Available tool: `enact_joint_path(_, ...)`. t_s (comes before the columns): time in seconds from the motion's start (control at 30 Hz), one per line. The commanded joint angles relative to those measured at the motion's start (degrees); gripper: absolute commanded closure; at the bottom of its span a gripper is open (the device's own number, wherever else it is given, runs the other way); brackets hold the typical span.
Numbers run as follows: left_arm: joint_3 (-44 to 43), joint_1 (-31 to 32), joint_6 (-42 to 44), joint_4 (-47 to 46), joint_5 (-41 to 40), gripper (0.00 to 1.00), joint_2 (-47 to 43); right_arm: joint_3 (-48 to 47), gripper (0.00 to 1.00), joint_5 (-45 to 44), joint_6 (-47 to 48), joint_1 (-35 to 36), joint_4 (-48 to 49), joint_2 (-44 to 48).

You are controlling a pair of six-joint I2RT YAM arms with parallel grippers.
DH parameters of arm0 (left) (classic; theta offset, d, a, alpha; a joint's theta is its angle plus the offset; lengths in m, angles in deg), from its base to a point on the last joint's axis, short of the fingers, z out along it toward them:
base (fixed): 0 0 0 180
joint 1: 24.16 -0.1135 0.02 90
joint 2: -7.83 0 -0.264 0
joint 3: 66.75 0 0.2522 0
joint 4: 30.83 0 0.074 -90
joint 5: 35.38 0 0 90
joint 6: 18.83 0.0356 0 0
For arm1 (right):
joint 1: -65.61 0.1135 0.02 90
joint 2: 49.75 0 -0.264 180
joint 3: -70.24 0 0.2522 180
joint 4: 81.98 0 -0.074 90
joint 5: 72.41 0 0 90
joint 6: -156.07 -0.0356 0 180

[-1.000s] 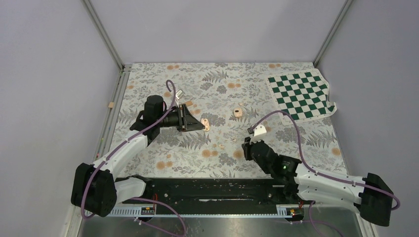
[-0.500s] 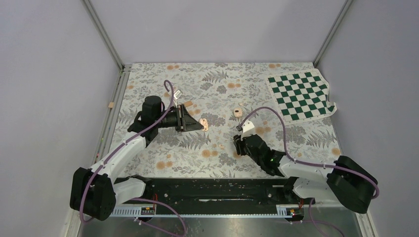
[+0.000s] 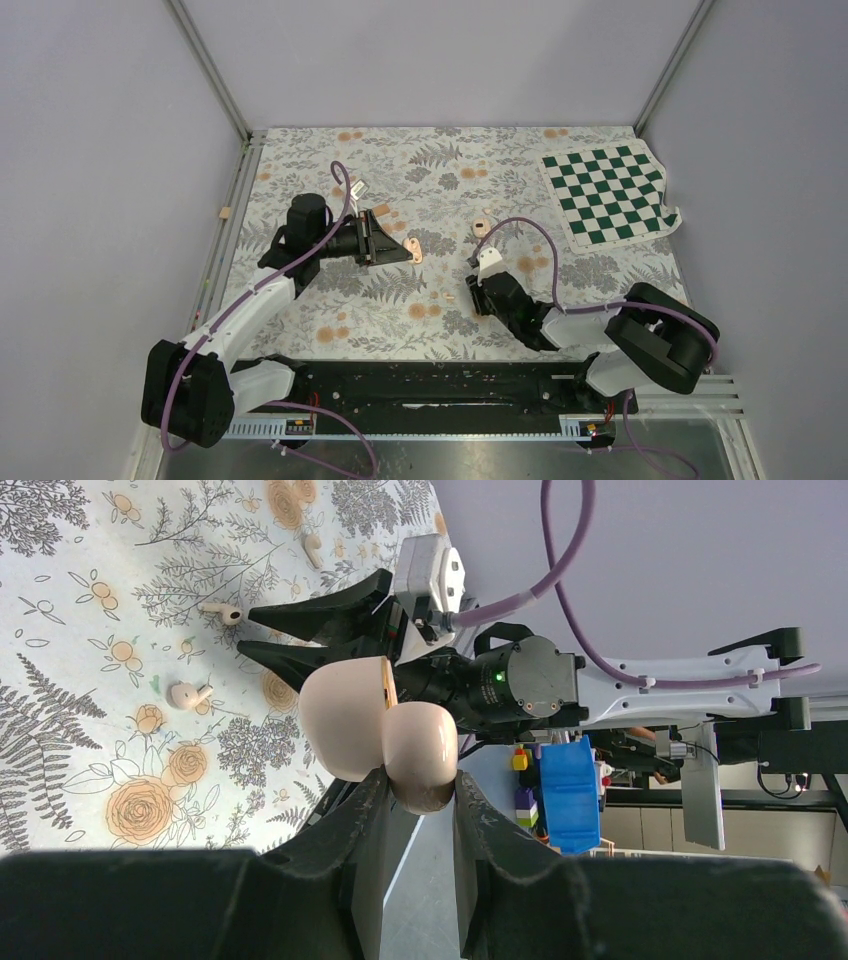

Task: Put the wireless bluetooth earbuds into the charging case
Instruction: Pick up the earbud from the center of the board.

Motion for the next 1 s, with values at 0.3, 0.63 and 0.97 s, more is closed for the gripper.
enact_joint_path(0.3, 0.17, -0.37, -0.78, -4.66, 0.06, 1.00, -1.59, -0.30, 0.67, 3.21, 1.77, -2.27, 10.74, -4.68)
enact_joint_path(0.63, 0.12, -0.35, -1.30, -5.08, 0.06, 1.00, -1.65, -1.23, 0.56, 4.03, 1.45, -2.63, 9.31, -4.66)
enact_joint_path(0.97, 0.12, -0.35, -1.49, -5.00, -0.08, 1.00, -2.25, -5.56, 0.48, 11.95, -2.65, -6.81, 1.26, -2.69)
